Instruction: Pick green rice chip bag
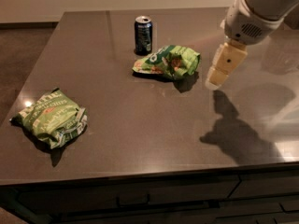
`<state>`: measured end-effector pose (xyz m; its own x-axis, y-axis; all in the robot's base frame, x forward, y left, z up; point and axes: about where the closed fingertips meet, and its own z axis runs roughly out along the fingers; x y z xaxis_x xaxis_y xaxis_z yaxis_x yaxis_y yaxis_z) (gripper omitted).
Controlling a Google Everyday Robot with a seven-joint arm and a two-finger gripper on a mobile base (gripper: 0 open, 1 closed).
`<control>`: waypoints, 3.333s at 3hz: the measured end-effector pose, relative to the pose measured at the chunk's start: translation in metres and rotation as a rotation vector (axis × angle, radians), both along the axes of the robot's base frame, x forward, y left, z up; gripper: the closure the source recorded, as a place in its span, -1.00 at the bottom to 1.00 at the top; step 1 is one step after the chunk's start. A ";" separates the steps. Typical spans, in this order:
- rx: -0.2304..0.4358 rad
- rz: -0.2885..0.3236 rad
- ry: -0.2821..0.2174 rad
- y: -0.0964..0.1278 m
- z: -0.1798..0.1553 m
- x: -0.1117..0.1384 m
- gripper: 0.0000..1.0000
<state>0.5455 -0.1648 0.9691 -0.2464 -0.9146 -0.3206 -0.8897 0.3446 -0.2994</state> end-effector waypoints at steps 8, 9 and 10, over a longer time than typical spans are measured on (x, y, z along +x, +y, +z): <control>-0.053 -0.016 0.082 0.074 -0.034 0.113 0.84; -0.042 0.070 0.034 0.080 0.005 0.087 1.00; -0.035 0.171 -0.016 0.090 0.043 0.063 1.00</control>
Offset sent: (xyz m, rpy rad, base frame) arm 0.1189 0.0572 -0.0477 0.0415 0.0326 -0.0802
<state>0.6087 -0.0748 1.0123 -0.0811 -0.9534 -0.2907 -0.9294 0.1776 -0.3234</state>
